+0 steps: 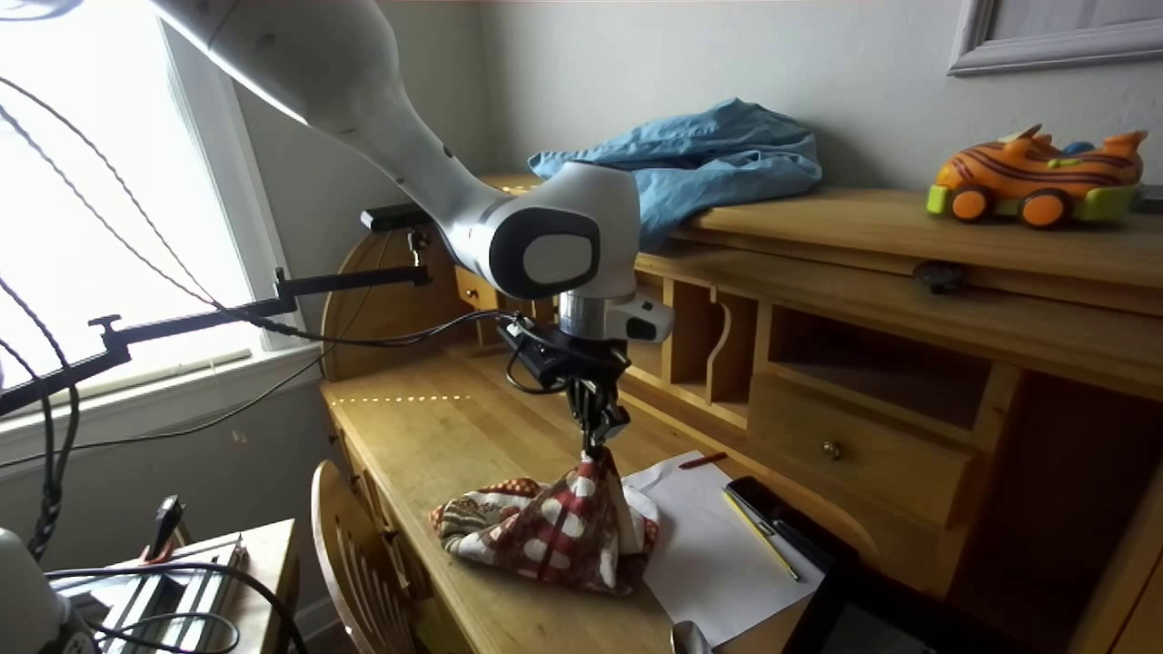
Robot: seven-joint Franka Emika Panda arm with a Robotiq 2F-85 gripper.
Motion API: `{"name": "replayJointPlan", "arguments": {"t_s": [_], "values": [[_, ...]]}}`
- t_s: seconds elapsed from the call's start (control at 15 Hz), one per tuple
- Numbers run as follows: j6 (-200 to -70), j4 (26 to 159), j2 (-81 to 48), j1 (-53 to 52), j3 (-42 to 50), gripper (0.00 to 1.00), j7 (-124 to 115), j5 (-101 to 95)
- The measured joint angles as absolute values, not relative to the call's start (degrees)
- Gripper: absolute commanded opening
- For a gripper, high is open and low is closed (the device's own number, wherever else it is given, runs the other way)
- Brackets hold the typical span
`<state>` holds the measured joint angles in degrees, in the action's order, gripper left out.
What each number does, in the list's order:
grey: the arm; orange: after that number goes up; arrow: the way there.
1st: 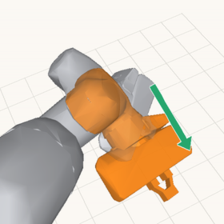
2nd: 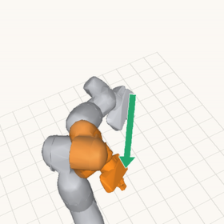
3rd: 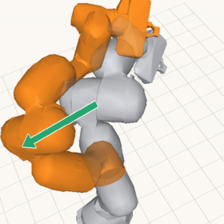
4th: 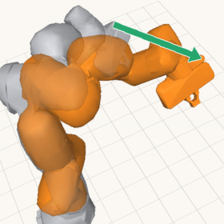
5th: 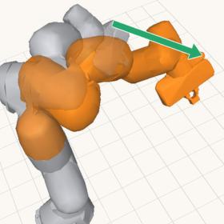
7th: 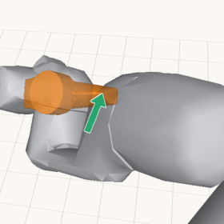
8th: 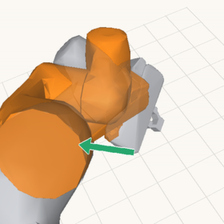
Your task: Put the purple object on the cloth then move the cloth to the right and cover the purple object
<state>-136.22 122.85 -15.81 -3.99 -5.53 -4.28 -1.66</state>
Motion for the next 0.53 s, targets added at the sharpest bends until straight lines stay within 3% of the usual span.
{"name": "replayJointPlan", "arguments": {"t_s": [0.53], "values": [[-137.31, 119.77, -19.68, -5.47, -7.08, 0.01, -3.94, -1.63]]}}
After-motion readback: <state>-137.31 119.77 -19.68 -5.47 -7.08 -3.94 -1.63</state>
